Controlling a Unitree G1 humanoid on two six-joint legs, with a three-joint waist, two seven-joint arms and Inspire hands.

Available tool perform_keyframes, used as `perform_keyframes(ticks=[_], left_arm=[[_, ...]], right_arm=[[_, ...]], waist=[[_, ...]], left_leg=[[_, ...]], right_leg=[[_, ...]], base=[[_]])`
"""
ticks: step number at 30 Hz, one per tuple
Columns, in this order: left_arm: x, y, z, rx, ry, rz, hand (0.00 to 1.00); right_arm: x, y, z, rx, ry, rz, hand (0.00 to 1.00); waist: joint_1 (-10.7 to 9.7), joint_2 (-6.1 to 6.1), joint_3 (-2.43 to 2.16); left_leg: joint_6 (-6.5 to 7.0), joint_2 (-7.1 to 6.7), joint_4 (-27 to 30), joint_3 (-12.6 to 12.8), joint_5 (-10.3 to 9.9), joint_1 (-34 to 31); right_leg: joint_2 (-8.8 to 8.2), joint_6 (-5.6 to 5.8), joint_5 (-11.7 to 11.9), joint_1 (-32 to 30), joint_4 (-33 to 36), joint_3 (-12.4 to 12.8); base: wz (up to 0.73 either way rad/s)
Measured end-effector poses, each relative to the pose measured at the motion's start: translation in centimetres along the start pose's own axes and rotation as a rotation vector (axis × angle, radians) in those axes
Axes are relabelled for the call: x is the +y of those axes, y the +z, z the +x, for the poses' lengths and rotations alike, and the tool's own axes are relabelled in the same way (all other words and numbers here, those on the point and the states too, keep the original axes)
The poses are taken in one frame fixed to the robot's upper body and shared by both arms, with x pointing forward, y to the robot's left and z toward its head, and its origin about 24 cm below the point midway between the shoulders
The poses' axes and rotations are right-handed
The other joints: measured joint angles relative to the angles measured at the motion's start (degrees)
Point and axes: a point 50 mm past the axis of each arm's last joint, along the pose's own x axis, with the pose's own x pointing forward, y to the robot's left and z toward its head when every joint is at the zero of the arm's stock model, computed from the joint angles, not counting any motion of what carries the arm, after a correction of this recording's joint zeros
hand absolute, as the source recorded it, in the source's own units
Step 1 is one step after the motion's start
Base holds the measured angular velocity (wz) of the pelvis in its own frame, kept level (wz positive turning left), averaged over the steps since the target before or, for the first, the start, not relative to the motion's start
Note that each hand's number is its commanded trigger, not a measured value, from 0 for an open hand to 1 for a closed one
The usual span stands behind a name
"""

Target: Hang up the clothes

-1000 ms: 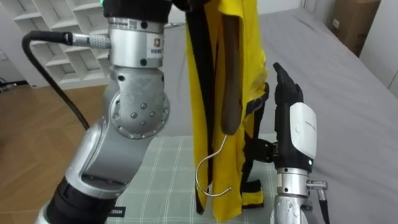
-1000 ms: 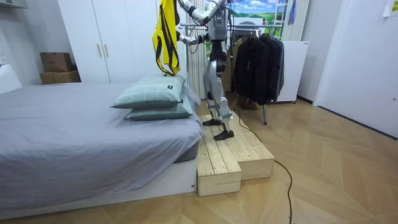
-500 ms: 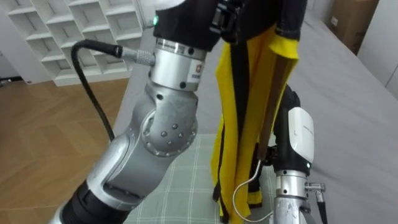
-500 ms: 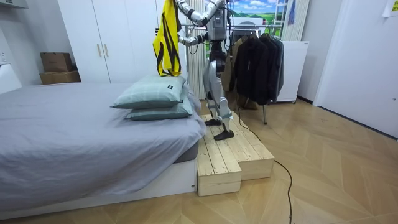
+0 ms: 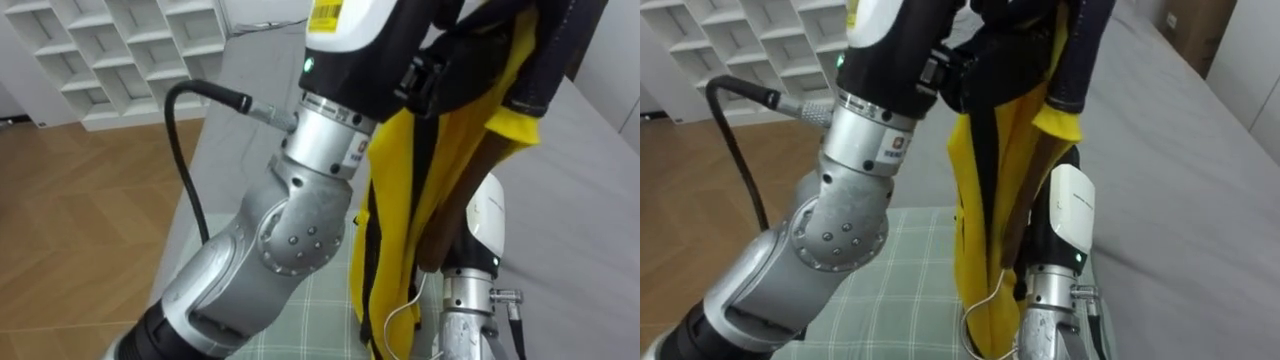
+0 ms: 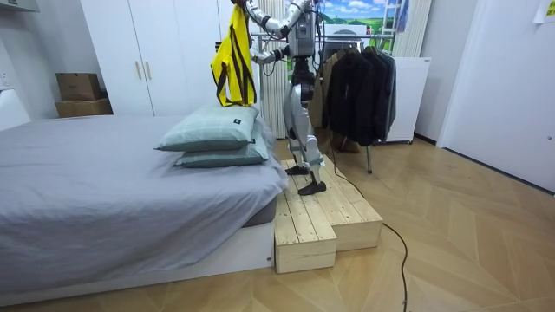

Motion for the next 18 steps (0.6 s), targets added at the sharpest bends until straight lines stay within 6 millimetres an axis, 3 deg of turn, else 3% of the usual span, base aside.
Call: perform_keyframes(ticks=[18], left_arm=[[-0.93, -0.01, -0.84, 0.019, -0.071, -0.019, 1.00]], right_arm=[[0.25, -0.69, -0.17, 0.061, 0.028, 0.005, 1.00]], waist=[[-0.04, -1.08, -0.21]], left_leg=[[0.00, 0.03, 0.00, -1.32, 0.00, 0.11]], right_leg=[[-0.12, 0.00, 0.00, 0.51, 0.08, -1.10]], base=[[0.03]])
